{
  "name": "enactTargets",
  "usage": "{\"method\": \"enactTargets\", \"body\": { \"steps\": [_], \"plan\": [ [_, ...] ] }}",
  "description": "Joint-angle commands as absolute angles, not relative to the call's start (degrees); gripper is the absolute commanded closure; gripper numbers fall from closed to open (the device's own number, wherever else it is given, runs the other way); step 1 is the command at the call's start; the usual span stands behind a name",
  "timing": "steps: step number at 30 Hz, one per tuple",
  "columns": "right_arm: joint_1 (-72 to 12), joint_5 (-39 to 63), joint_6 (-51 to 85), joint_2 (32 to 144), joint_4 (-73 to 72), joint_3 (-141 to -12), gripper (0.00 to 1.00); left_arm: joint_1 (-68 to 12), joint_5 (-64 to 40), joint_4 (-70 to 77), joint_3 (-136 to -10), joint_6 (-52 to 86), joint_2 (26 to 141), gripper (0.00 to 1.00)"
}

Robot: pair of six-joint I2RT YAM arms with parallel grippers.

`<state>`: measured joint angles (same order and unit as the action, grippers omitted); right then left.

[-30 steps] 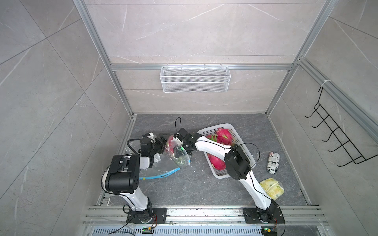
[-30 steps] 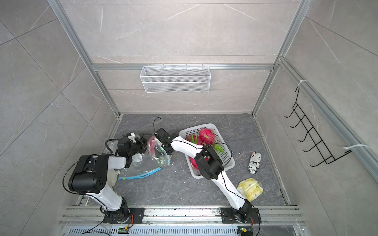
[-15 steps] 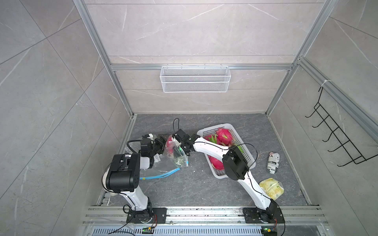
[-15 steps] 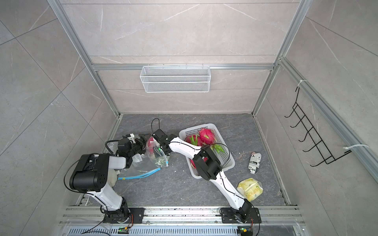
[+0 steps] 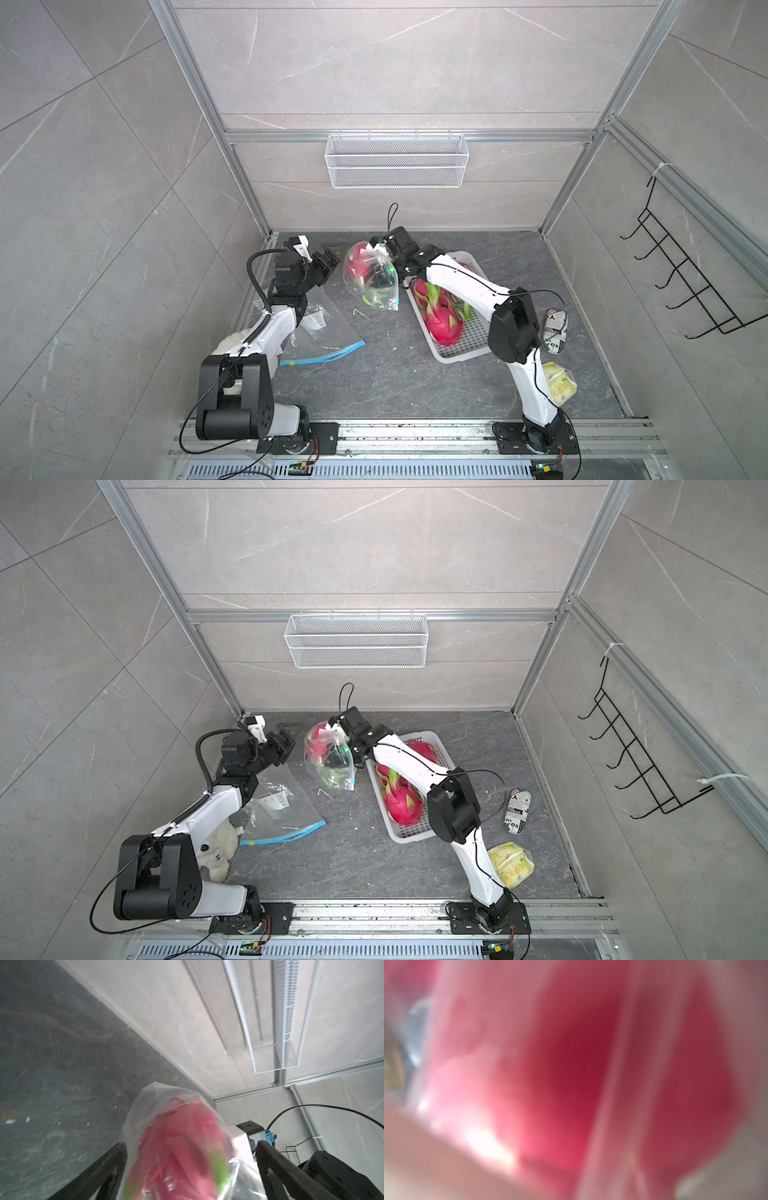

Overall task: Open the zip-top bag and take out the dragon fruit
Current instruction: Pick up the dragon fruit from the zipper food storage bag.

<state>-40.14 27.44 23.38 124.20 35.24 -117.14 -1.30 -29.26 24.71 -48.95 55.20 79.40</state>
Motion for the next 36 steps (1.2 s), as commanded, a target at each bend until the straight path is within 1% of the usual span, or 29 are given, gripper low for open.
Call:
{"method": "enactTargets", "body": {
  "steps": [1, 2, 5, 8, 11, 13, 16, 20, 22, 24, 27, 28, 29, 30, 31, 32, 34, 36],
  "plan": [
    [-37.06, 37.95, 23.91, 116.99, 34.19, -115.68, 1.00, -0.01, -34.43, 29.23, -49.07, 56.34, 80.02, 0.00],
    [-36.10, 39.48, 24.42, 115.69, 34.10, -115.05, 1.00, 0.00, -36.69, 33.03, -48.82, 57.43, 80.43, 0.00],
    [-33.07, 45.24, 25.80, 112.03, 33.36, -113.77, 1.00, -0.08, -43.85, 44.77, -48.97, 60.74, 81.88, 0.05],
    [-30.90, 49.43, 27.36, 109.86, 31.90, -112.32, 1.00, -0.41, -47.34, 51.72, -48.03, 63.08, 81.85, 0.09],
    [-29.81, 50.63, 28.87, 109.00, 30.16, -110.72, 1.00, -2.27, -50.89, 60.09, -47.34, 66.53, 81.93, 0.12],
    [-29.62, 50.54, 29.23, 108.61, 29.26, -109.77, 1.00, -4.44, -53.75, 63.13, -47.75, 67.76, 82.31, 0.14],
    [-29.31, 50.20, 30.20, 107.89, 27.05, -107.92, 1.00, -8.11, -57.12, 61.61, -48.68, 65.51, 82.52, 0.16],
    [-27.90, 49.64, 33.04, 106.86, 23.28, -104.76, 1.00, -10.86, -59.01, 61.56, -49.06, 64.66, 82.87, 0.19],
    [-27.52, 50.47, 35.21, 106.11, 19.70, -102.92, 1.00, -12.40, -59.89, 54.73, -49.99, 60.08, 82.79, 0.24],
    [-27.51, 50.77, 35.68, 105.48, 18.72, -102.34, 1.00, -13.34, -59.89, 47.44, -50.71, 55.14, 82.55, 0.32],
    [-27.48, 51.25, 35.62, 104.61, 18.70, -101.96, 1.00, -13.44, -59.13, 42.16, -51.02, 51.23, 82.23, 0.35],
    [-27.38, 51.61, 35.60, 104.28, 18.80, -101.74, 1.00, -13.41, -58.54, 39.58, -51.18, 49.34, 82.03, 0.38],
    [-27.34, 51.86, 35.71, 103.99, 18.89, -101.46, 1.00, -13.39, -57.62, 36.22, -51.84, 47.12, 81.92, 0.43],
    [-27.35, 52.20, 35.69, 103.58, 18.87, -101.18, 1.00, -13.39, -57.07, 34.07, -52.35, 45.51, 81.92, 0.50],
    [-27.33, 52.53, 35.93, 103.32, 18.68, -100.84, 1.00, -13.36, -56.71, 33.34, -52.57, 44.93, 82.07, 0.60],
    [-27.36, 52.73, 36.13, 103.02, 18.56, -100.52, 1.00, -13.30, -55.93, 33.03, -52.85, 44.59, 82.30, 0.74],
    [-27.29, 52.87, 35.96, 102.53, 18.81, -100.11, 1.00, -13.25, -55.25, 32.79, -53.81, 44.56, 83.18, 1.00],
    [-27.25, 52.99, 35.36, 102.24, 19.70, -99.93, 1.00, -12.96, -54.30, 33.05, -54.62, 44.76, 83.75, 1.00]
  ]
}}
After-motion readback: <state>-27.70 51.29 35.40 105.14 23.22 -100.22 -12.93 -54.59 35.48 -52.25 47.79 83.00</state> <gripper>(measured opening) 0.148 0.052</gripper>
